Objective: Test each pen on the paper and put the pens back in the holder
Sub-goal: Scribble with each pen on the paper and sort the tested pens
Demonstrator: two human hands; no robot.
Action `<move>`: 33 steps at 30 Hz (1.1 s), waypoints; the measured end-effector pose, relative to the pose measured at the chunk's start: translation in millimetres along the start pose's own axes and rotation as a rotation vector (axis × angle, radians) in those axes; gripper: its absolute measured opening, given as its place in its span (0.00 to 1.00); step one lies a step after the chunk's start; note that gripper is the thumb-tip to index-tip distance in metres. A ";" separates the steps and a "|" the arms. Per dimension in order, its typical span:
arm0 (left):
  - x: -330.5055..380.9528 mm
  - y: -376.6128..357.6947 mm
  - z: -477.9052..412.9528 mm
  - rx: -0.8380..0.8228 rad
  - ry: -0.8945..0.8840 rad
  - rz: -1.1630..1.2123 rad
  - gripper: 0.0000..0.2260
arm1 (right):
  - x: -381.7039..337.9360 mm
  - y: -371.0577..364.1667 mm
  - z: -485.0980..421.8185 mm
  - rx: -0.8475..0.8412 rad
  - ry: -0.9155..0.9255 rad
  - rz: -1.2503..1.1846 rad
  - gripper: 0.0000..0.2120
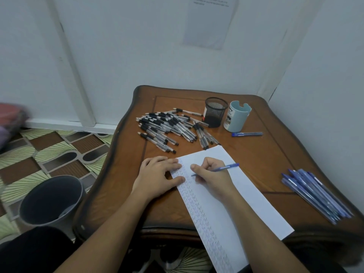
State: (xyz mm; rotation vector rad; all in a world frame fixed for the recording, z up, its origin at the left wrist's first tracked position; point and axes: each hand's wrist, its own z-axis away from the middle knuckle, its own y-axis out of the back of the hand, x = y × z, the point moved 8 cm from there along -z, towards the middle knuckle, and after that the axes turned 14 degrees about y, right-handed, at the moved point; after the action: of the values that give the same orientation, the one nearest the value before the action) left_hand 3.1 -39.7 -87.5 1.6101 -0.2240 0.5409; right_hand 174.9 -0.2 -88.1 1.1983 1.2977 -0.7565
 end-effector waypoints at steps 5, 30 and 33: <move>-1.4 -1.3 0.1 0.007 -0.001 -0.008 0.22 | -5.4 -2.2 3.3 0.037 0.066 0.113 0.20; -1.6 -1.2 0.3 0.009 0.001 0.003 0.23 | 0.5 -4.9 2.7 0.018 0.093 0.140 0.17; -1.6 -1.0 0.3 0.011 0.001 0.000 0.23 | 1.8 -3.7 3.2 0.024 0.081 0.133 0.18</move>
State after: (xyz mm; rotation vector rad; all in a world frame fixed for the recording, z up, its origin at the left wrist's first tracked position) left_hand 2.3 -40.1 -89.2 1.6203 -0.2206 0.5442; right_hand 172.8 -3.9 -91.1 1.3326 1.2640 -0.6348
